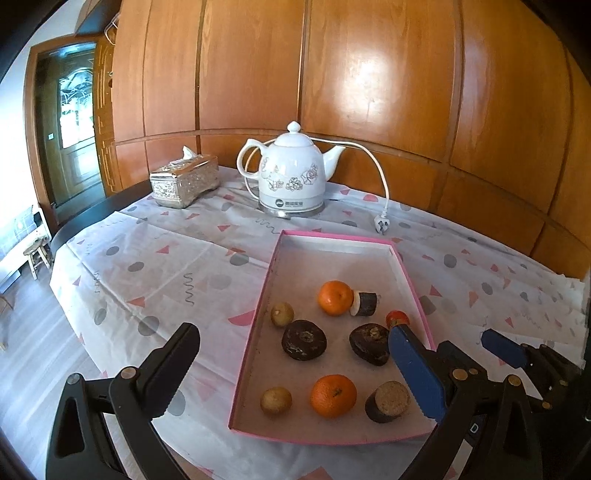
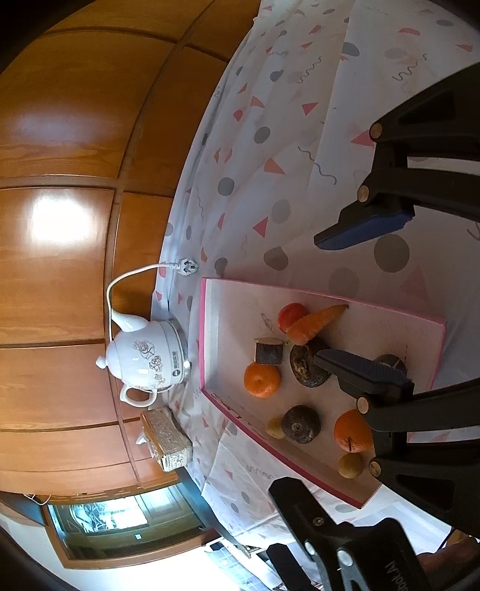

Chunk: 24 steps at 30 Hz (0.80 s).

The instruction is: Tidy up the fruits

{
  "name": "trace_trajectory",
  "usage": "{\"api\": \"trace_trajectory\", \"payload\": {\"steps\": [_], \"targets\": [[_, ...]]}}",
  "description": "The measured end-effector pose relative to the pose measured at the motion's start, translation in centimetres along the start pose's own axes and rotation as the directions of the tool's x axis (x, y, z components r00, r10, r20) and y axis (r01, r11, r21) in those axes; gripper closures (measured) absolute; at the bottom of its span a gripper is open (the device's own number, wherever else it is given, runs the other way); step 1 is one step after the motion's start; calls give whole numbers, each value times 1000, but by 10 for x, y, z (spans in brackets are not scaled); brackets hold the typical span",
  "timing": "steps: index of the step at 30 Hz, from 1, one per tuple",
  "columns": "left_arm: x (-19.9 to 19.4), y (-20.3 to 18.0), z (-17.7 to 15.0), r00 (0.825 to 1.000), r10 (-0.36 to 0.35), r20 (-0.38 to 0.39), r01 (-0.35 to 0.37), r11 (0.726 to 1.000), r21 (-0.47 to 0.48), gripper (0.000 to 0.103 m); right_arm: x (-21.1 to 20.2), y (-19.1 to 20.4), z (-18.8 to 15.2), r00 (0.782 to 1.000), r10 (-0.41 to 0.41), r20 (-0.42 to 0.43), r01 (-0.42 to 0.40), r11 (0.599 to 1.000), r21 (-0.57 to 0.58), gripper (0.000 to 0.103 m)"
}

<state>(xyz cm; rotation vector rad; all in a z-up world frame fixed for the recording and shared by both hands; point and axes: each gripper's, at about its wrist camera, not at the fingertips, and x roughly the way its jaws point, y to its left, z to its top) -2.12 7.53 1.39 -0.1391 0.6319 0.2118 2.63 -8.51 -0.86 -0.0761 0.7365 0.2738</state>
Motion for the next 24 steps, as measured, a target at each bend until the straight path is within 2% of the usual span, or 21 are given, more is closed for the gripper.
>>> {"api": "trace_trajectory", "payload": {"steps": [24], "targets": [[2,7,0,1000,-7,-2,7,1000,-29,1,4,4,-2,1000,-2,-7,2,1000,-13,46]]}}
